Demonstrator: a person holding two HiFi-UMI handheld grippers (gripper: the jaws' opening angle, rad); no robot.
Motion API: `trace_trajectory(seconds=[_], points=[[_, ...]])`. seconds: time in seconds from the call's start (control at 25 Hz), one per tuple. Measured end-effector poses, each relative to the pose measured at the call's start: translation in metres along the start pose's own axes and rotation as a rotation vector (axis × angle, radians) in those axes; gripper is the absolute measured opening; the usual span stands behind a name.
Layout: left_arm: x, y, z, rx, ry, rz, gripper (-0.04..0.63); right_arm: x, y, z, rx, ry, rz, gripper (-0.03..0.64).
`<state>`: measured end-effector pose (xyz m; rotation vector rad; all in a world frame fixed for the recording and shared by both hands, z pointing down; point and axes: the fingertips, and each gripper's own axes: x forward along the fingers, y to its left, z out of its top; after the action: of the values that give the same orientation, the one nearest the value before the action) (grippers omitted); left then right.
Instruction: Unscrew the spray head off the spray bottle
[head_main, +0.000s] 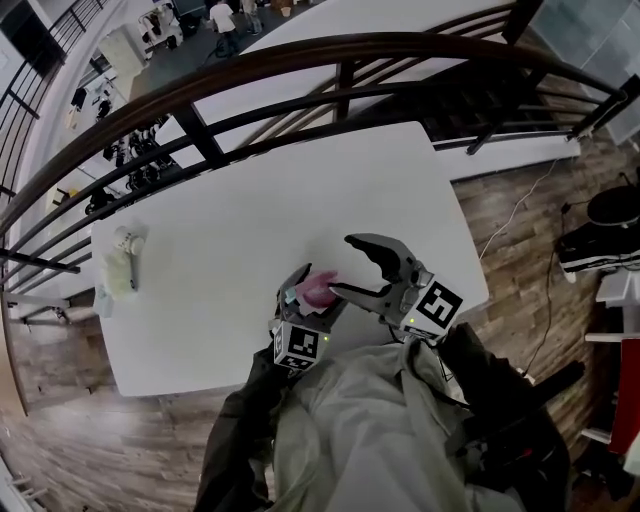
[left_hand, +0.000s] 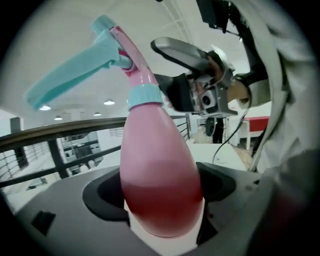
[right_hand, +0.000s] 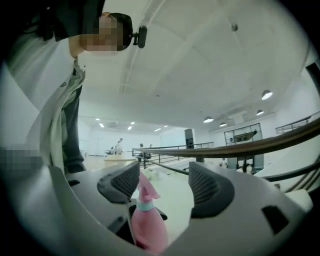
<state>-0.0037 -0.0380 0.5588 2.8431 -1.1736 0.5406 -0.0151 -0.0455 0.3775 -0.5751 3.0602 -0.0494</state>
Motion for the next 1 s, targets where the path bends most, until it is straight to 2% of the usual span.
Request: trace_trajectory(seconds=[0.04,0.12,0.2,0.24,0.36,0.48,0.56,0.72,0.8,0.88,0.96,1.0], points=[[0.001,0.008,-0.004,-0.003,0.025,0.066,0.430,-0.005,0.003,0.000,0.007,0.003,-0.016,0.288],[0.004,0.019,-0.009,-0.019,0.061,0.159,0.430,-0.009,0.026,-0.010,0.013,0.058,0.038,0.284],[0.006,0.023,-0.013,-0.024,0.085,0.201,0.430,-0.005,0.047,-0.030,0.008,0.141,0.096,0.281],[0.008,0.022,-0.015,-0.016,0.097,0.209,0.430,-0.001,0.051,-0.038,0.020,0.165,0.095,0.281],[0.009,0.023,-0.019,-0.001,0.132,0.241,0.430,0.011,0.042,-0.051,0.080,0.165,0.041,0.281],[0.004,0.035,-0.022,-0.020,0.162,0.308,0.430,0.024,0.035,-0.053,0.061,0.170,0.021,0.281],[0.001,0.041,-0.025,-0.001,0.194,0.348,0.430,0.028,0.030,-0.054,0.061,0.168,-0.011,0.282],[-0.005,0.047,-0.031,0.065,0.240,0.446,0.430,0.027,0.015,-0.059,0.177,0.163,-0.176,0.307],[-0.003,0.043,-0.030,0.053,0.229,0.455,0.430,0.030,0.014,-0.060,0.195,0.169,-0.233,0.333],[-0.001,0.041,-0.027,0.036,0.222,0.451,0.430,0.034,0.011,-0.062,0.153,0.194,-0.269,0.336],[0.000,0.039,-0.027,0.030,0.213,0.433,0.430,0.037,0.009,-0.063,0.120,0.195,-0.268,0.336],[0.001,0.037,-0.027,0.012,0.199,0.410,0.430,0.039,0.010,-0.063,0.105,0.189,-0.239,0.336]])
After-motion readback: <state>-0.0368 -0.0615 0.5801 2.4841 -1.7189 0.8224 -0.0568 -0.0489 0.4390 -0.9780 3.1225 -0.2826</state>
